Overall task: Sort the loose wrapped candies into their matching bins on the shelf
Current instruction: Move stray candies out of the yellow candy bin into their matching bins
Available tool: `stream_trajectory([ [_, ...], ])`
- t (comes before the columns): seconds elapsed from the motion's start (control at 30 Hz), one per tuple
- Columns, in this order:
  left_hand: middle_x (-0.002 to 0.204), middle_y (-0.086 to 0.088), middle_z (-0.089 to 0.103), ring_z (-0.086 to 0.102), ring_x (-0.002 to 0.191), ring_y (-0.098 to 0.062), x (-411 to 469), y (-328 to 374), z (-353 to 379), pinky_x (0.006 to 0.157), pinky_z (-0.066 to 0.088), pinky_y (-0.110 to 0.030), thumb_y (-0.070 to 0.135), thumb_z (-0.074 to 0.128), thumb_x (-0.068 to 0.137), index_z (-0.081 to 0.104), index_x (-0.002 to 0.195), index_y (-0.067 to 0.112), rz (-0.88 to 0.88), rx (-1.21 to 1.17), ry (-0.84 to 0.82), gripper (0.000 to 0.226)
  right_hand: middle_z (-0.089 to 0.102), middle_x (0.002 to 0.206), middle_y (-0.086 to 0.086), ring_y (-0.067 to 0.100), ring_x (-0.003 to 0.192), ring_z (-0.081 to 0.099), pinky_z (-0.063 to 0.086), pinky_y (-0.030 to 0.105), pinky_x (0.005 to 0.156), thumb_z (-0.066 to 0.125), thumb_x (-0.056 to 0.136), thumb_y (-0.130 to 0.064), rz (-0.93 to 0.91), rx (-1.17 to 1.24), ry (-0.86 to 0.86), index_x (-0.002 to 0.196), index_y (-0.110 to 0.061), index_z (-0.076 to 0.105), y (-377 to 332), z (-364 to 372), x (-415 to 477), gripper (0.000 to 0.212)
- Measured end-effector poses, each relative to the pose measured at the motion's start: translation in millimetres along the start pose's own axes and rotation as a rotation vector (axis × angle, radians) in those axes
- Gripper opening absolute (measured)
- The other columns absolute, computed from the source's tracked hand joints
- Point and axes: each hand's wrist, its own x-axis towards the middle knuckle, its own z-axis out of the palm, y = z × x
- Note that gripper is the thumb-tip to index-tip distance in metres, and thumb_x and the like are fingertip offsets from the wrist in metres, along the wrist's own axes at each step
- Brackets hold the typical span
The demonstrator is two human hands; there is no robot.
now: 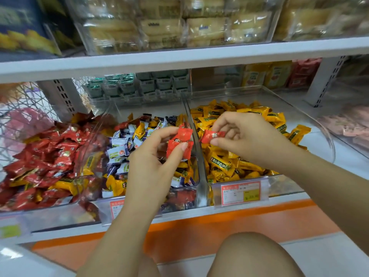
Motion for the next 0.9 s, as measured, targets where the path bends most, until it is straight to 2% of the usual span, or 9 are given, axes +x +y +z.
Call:
stream_trajectory([
  [0.13,0.096,0.038,0.060,0.059,0.087,0.010,-3,12,-17,0.073,0.044,-0.006,0.021,0.066,0.086,0.052,0.093,0.050,0.053,0.037,0.055,0.033,0.057,0.077,-0.015,0.000,0.067,0.055,0.046,0.013,0.061,0.065,0.085,-0.023,-0.086,0.014,0.066,0.095,-0.032,0.055,-44,10,-8,0.017],
  [0.23,0.092,0.030,0.065,0.062,0.084,0.005,-9,12,-44,0.075,0.050,-0.016,0.020,0.067,0.086,0.053,0.093,0.051,0.064,0.069,0.152,0.035,0.058,0.076,-0.013,0.001,0.062,0.053,0.043,0.013,0.058,0.063,0.087,-0.022,-0.128,0.079,0.060,0.097,-0.031,0.055,-74,29,-2,0.016],
  [0.37,0.068,0.021,0.062,0.058,0.065,0.005,-19,4,-99,0.060,0.044,-0.011,0.018,0.066,0.088,0.055,0.092,0.045,0.041,0.139,0.267,0.030,0.059,0.078,-0.013,0.004,0.063,0.053,0.047,0.019,0.063,0.064,0.087,-0.024,-0.160,0.142,0.036,0.099,-0.031,0.058,-112,71,17,0.015],
  [0.47,0.058,0.021,0.050,0.046,0.054,0.006,-21,-13,-143,0.053,0.034,-0.010,0.022,0.065,0.088,0.059,0.100,0.036,-0.028,0.216,0.383,0.019,0.054,0.073,-0.018,0.002,0.060,0.049,0.041,0.012,0.061,0.064,0.088,-0.022,-0.211,0.158,0.028,0.101,-0.027,0.062,-142,106,40,0.014],
  [0.6,0.074,0.008,0.059,0.050,0.061,0.000,-14,-37,-188,0.054,0.036,-0.006,0.022,0.063,0.090,0.060,0.106,0.032,-0.133,0.264,0.472,0.019,0.058,0.076,-0.008,0.002,0.061,0.047,0.039,0.013,0.061,0.063,0.088,-0.022,-0.215,0.124,0.071,0.105,-0.024,0.066,-173,145,77,0.017],
  [0.7,0.109,0.004,0.065,0.061,0.089,-0.003,-5,-58,-204,0.070,0.043,-0.002,0.020,0.060,0.092,0.055,0.128,0.025,-0.215,0.299,0.321,0.037,0.065,0.089,-0.006,0.003,0.076,0.056,0.045,0.017,0.077,0.061,0.090,-0.018,-0.175,0.064,0.060,0.117,-0.023,0.065,-178,164,98,0.027],
  [0.77,0.133,0.005,0.054,0.055,0.116,-0.008,-3,-68,-207,0.094,0.049,-0.022,0.024,0.058,0.092,0.048,0.137,0.029,-0.213,0.339,0.163,0.046,0.069,0.107,-0.002,0.013,0.098,0.062,0.048,0.030,0.092,0.059,0.091,-0.017,-0.153,0.024,0.025,0.125,-0.025,0.060,-175,168,103,0.035],
  [0.83,0.144,0.003,0.044,0.047,0.127,-0.013,-6,-67,-205,0.103,0.044,-0.039,0.022,0.057,0.093,0.051,0.135,0.029,-0.217,0.419,0.125,0.044,0.067,0.115,-0.004,0.014,0.107,0.059,0.047,0.036,0.097,0.059,0.091,-0.018,-0.151,-0.019,0.021,0.126,-0.029,0.059,-169,164,99,0.037],
  [0.9,0.137,0.005,0.047,0.050,0.121,-0.012,-11,-61,-199,0.103,0.045,-0.038,0.014,0.057,0.093,0.056,0.129,0.025,-0.187,0.424,0.171,0.037,0.065,0.115,-0.009,0.004,0.102,0.056,0.045,0.020,0.094,0.059,0.091,-0.017,-0.164,-0.018,-0.004,0.123,-0.027,0.061,-161,150,88,0.033],
])
